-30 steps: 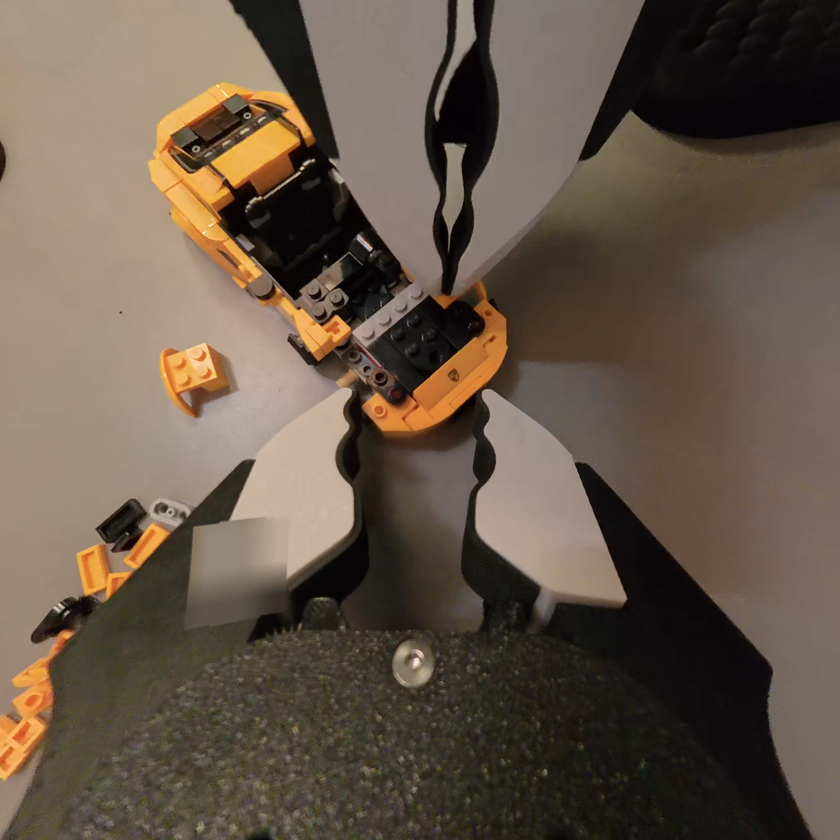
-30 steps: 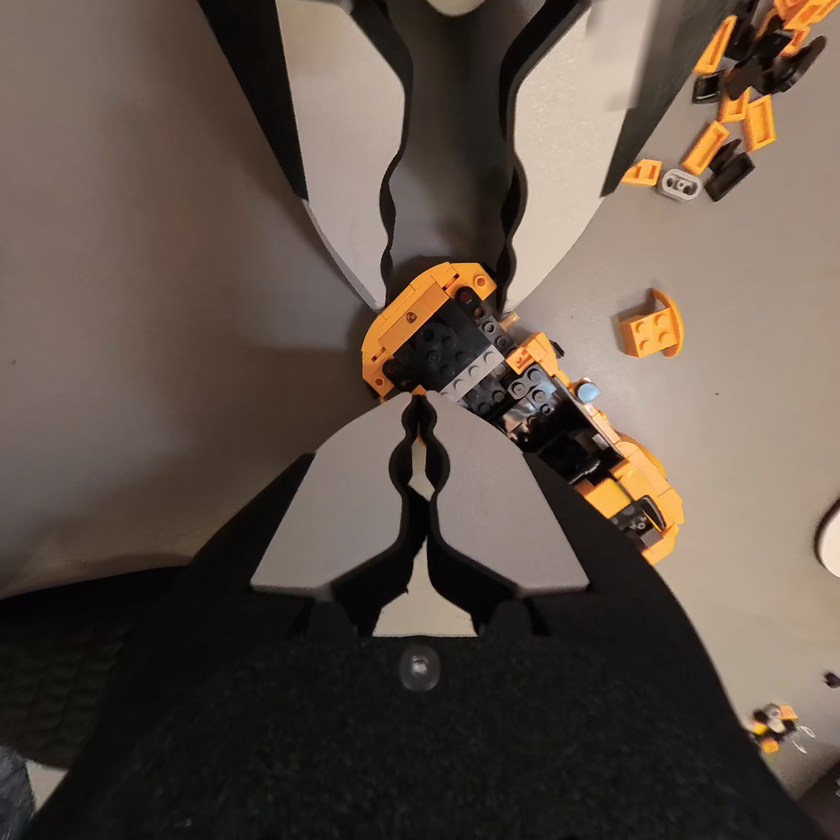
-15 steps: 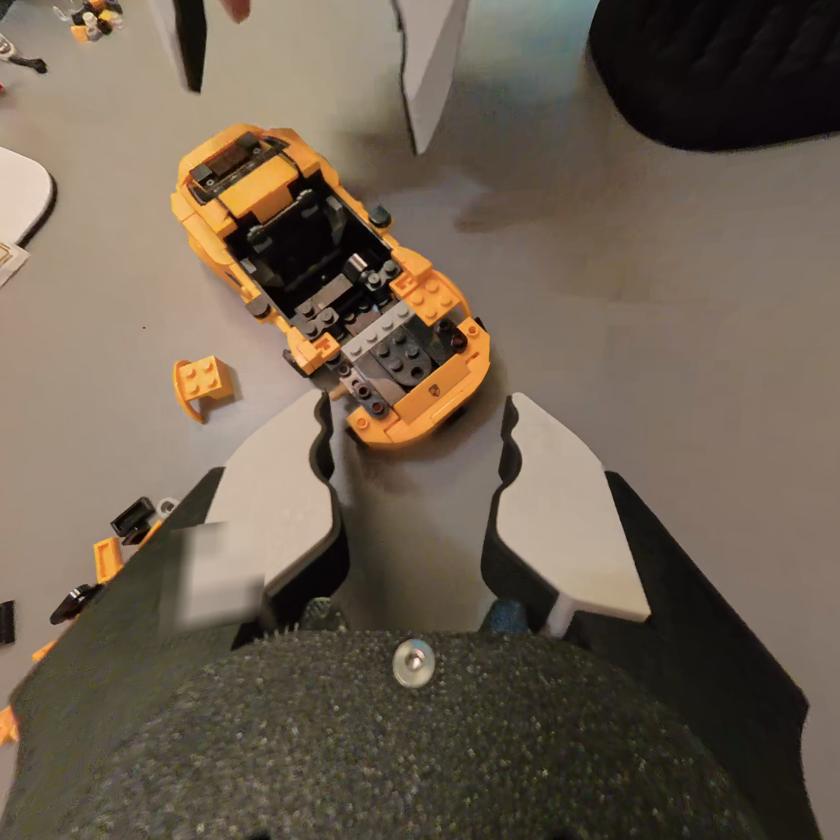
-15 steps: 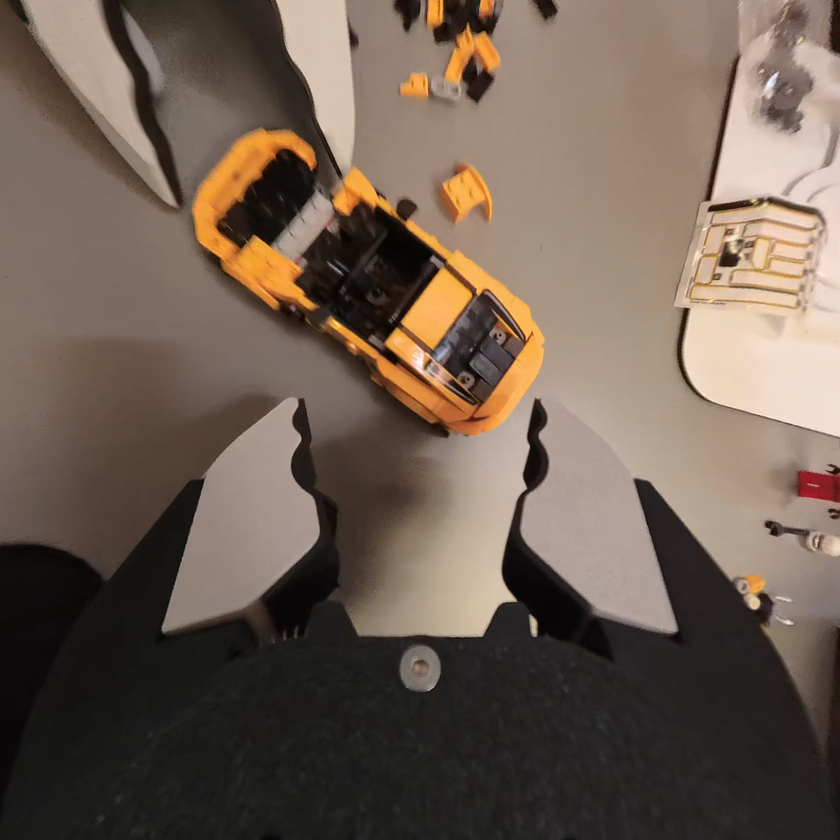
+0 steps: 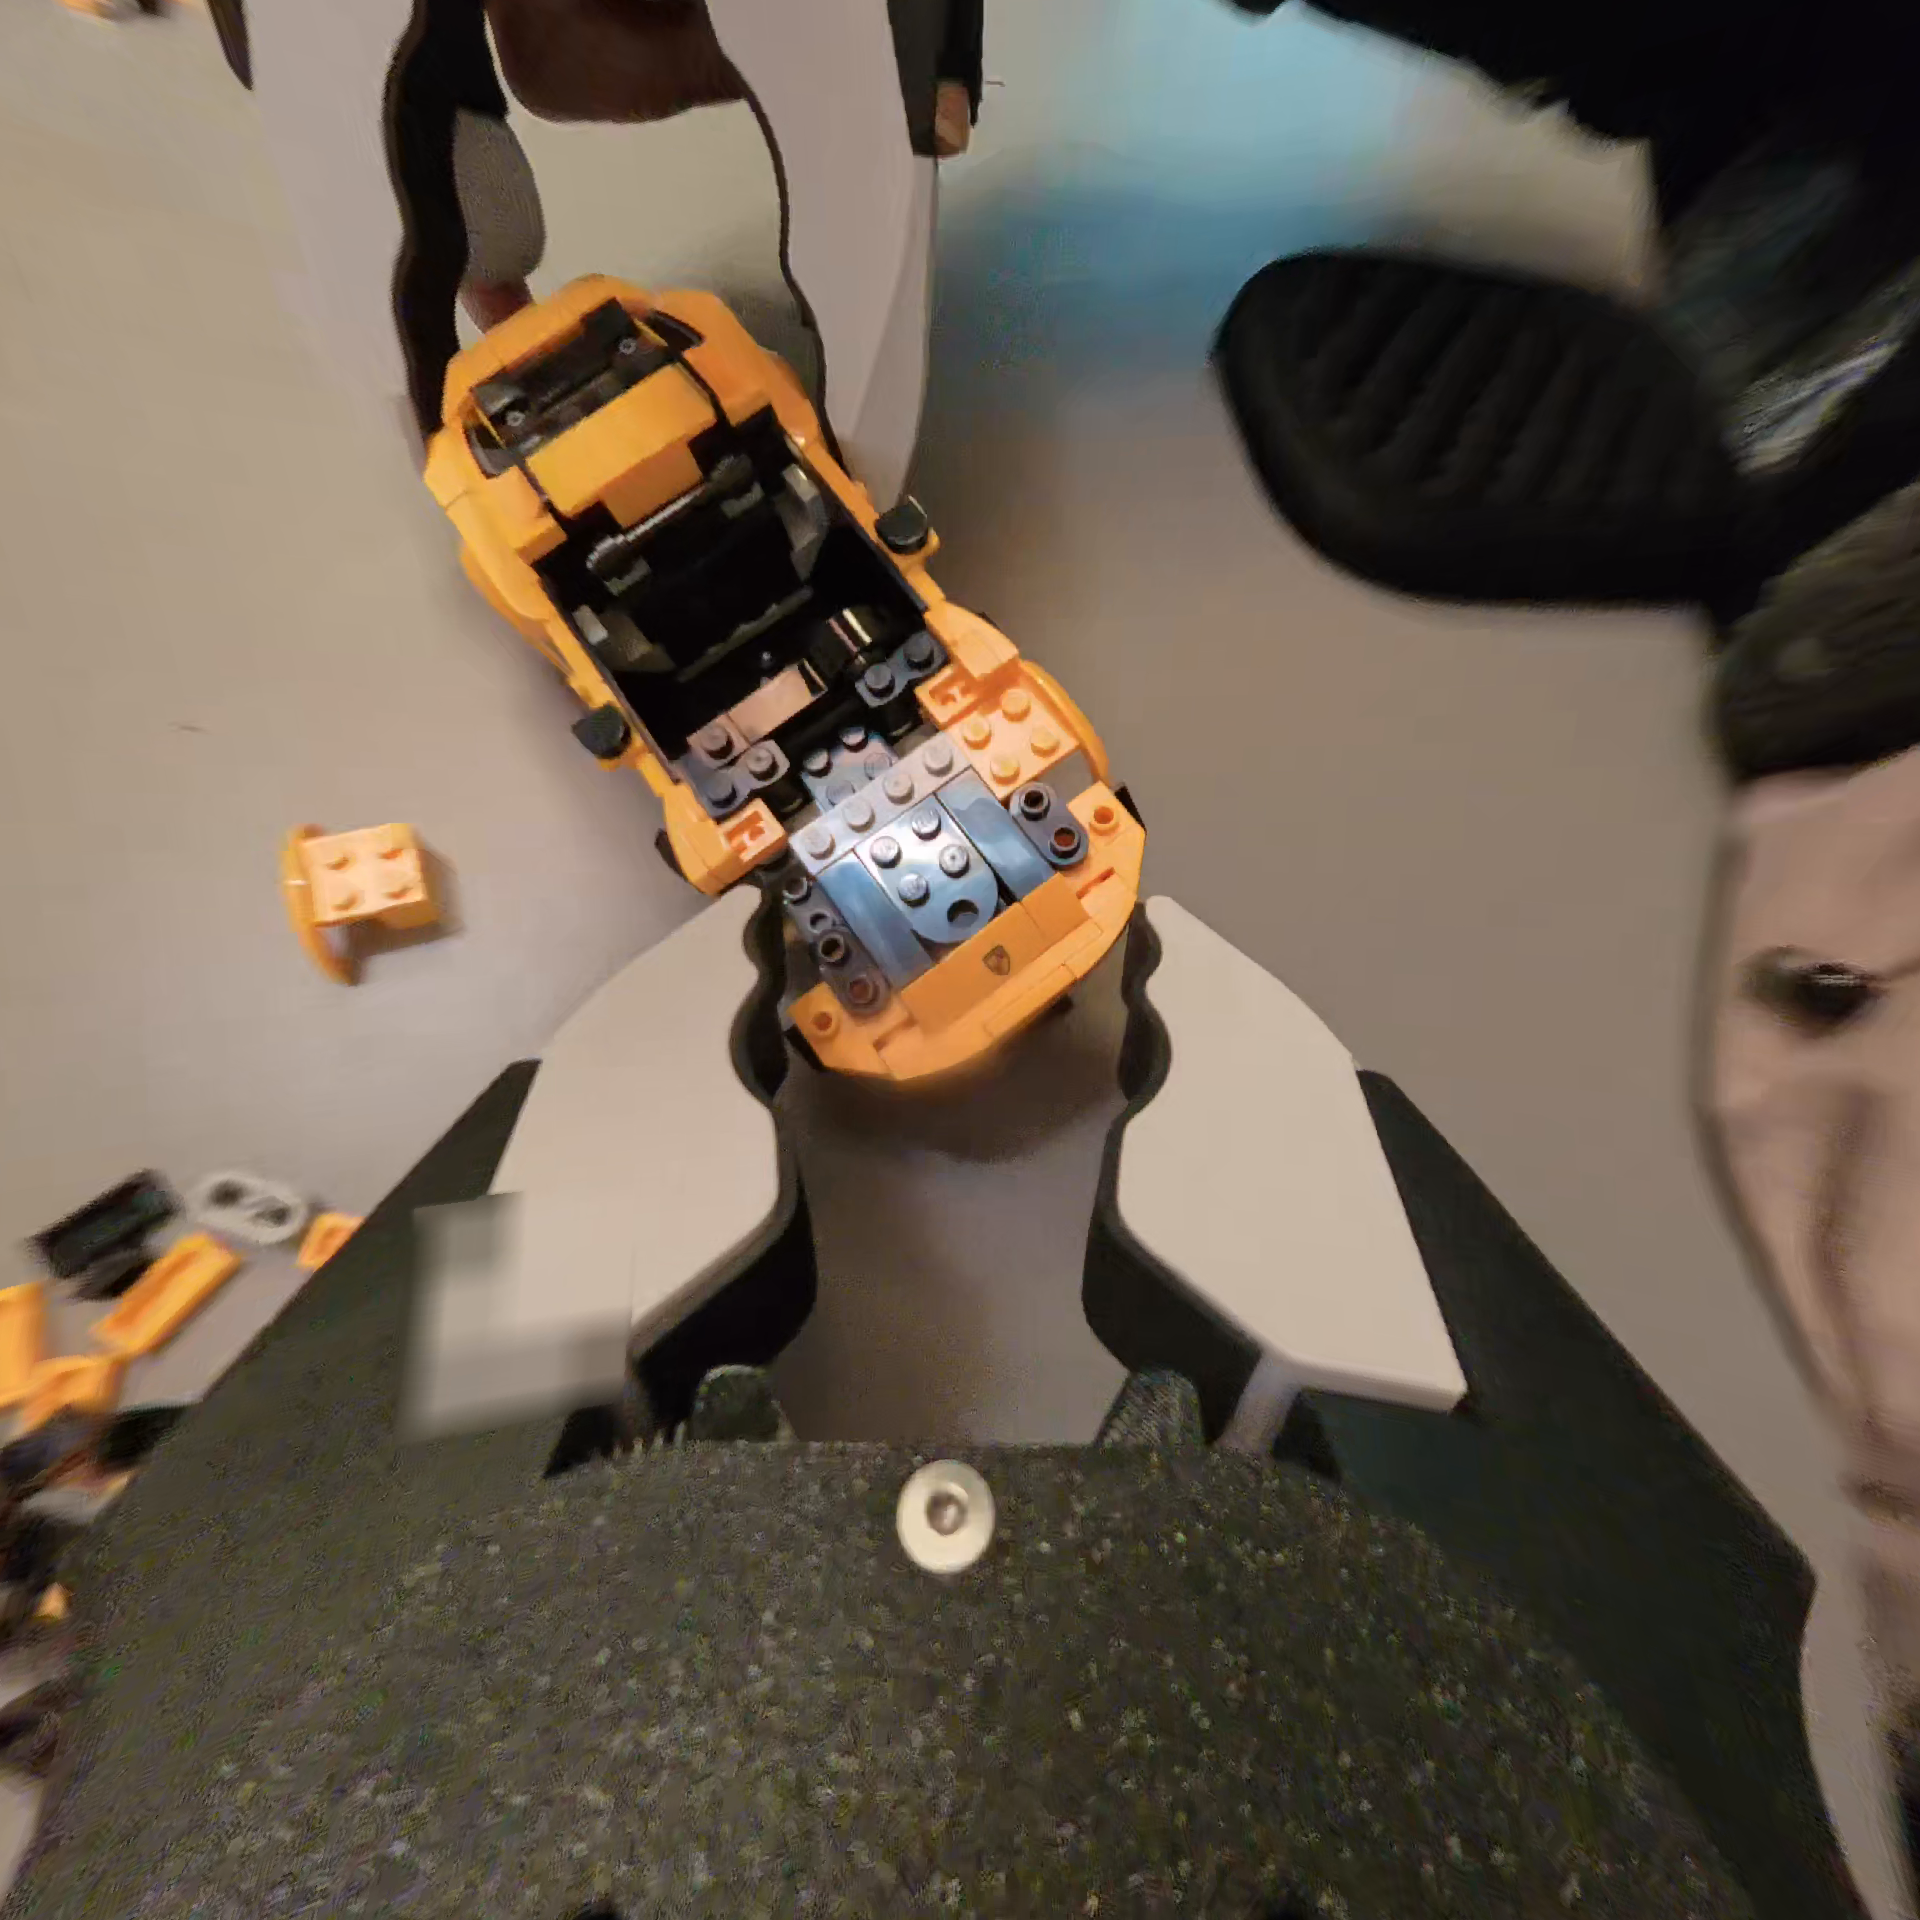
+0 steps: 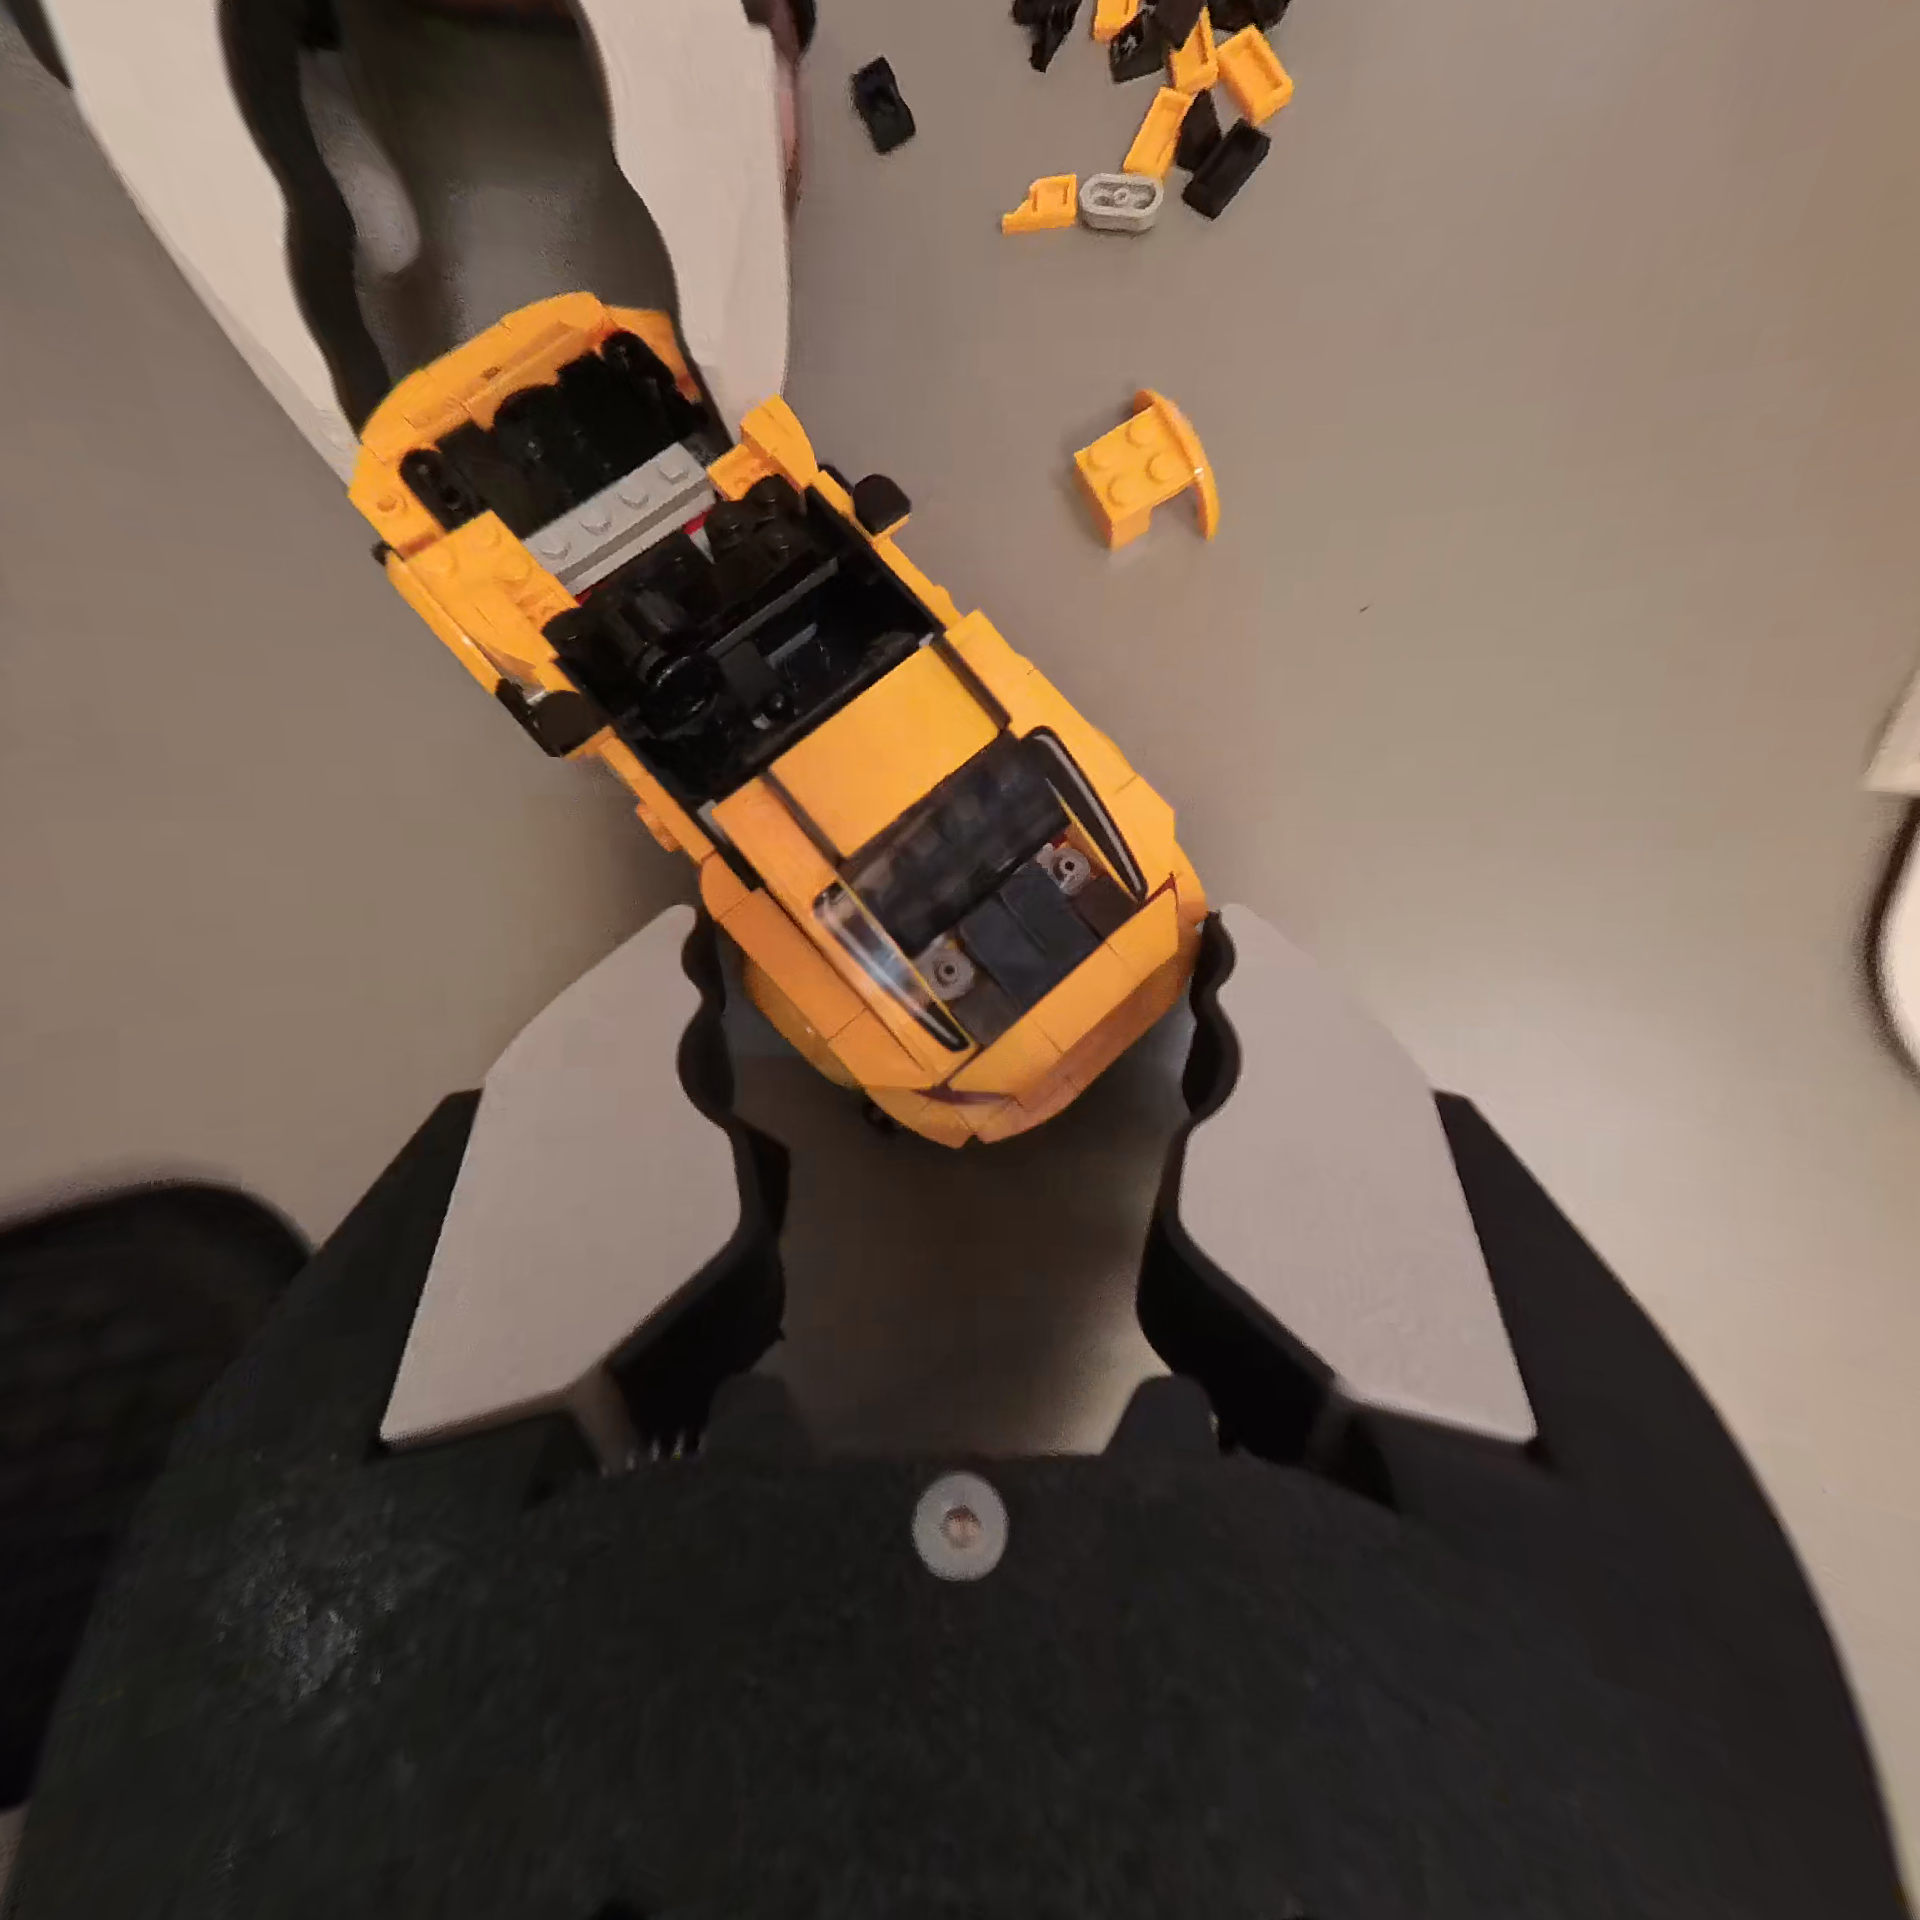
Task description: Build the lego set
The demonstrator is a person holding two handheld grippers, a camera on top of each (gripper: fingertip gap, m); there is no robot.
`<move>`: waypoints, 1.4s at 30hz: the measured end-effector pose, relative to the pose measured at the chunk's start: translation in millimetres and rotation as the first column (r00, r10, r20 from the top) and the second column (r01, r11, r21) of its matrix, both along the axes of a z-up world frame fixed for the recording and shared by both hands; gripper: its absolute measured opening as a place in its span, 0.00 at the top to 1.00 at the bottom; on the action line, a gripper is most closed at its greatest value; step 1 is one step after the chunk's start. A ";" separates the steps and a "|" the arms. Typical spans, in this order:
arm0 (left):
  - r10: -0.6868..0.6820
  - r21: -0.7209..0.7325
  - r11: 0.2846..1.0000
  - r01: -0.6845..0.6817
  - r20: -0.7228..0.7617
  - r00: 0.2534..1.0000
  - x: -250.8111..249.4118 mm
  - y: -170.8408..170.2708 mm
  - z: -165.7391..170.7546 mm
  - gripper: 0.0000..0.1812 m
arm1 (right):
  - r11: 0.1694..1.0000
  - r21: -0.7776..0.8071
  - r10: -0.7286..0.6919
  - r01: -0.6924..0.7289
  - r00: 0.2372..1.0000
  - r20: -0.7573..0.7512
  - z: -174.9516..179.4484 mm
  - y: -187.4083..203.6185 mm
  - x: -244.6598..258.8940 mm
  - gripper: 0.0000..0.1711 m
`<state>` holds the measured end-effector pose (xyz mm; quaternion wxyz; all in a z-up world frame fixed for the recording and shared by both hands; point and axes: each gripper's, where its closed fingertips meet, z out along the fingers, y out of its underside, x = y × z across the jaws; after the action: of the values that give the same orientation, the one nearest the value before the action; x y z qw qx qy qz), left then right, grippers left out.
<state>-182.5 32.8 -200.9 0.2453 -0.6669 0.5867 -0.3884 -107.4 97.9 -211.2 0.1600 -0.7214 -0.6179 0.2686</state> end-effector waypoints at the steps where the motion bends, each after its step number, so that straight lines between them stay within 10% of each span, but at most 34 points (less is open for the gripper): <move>1: -0.027 -0.101 0.994 0.030 0.031 0.999 -0.5 -4.3 4.3 0.66 | 0.999 -0.042 -0.018 0.018 1.000 -0.004 4.8 -5.5 0.2 0.49; 6: -0.086 -0.532 0.826 0.186 0.207 0.975 -2.6 -16.1 31.4 0.66 | 0.972 -0.214 -0.107 0.095 0.993 -0.044 34.7 -29.9 -0.4 0.60; 17: -0.123 -0.620 0.742 0.254 0.246 0.961 -3.8 -20.3 38.2 0.66 | 0.960 -0.247 -0.154 0.133 0.986 -0.068 36.3 -49.0 -0.2 0.63; 24: -0.347 -0.161 0.923 0.349 0.040 0.937 -2.3 -31.3 21.1 0.66 | 0.975 -0.037 -0.222 0.219 0.965 -0.137 31.8 -72.8 11.4 0.67; 31: -0.482 0.249 0.813 0.526 -0.217 0.849 2.0 -42.0 -8.5 0.67 | 0.922 0.241 -0.283 0.303 0.952 -0.116 18.7 -102.6 22.0 0.64; 42: -0.164 0.350 0.905 0.242 -0.239 0.957 10.8 -45.8 -21.2 0.67 | 0.839 0.436 -0.385 0.325 0.921 0.055 9.3 -61.6 47.9 0.72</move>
<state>-171.7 -13.1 -222.1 0.2650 -0.5788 0.7387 -0.2218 -59.5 36.2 -201.9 0.3141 -0.7892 -0.5258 0.0444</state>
